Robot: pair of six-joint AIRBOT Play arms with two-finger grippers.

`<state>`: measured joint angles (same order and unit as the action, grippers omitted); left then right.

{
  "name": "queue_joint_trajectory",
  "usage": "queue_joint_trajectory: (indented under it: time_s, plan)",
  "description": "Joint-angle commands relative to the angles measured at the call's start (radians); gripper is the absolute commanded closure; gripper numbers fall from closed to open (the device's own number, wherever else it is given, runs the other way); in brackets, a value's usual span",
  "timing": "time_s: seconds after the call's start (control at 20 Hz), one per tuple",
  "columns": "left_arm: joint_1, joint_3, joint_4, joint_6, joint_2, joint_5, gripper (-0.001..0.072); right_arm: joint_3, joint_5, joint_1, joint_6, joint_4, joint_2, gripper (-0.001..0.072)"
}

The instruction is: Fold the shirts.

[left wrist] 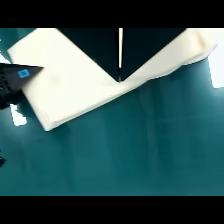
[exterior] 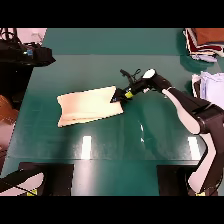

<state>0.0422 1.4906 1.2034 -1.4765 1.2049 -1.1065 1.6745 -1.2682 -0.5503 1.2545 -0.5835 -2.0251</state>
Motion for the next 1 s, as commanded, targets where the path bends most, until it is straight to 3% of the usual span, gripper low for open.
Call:
queue_joint_trajectory:
  time_s: [0.0,0.05,0.35,0.6,0.95]
  plan:
    - [0.043,0.0,0.0,0.0,0.0,0.008,0.0682,0.098,0.047,-0.053,0.0,0.012,-0.037,0.0627]
    - [0.055,0.0,0.001,0.0,0.0,0.014,0.0683,0.121,0.059,-0.052,0.0,0.012,-0.036,0.0691]
    - [0.121,0.0,-0.006,-0.009,0.0,0.015,0.0682,0.253,0.065,0.108,0.032,0.004,0.024,0.0693]
    - [0.171,0.0,-0.008,-0.016,0.0,0.029,0.0682,0.252,0.075,0.42,0.04,0.001,0.183,0.0693]
    - [0.26,0.0,-0.01,-0.017,0.0,0.124,0.0682,0.252,0.099,0.864,0.085,-0.215,0.328,0.0693]
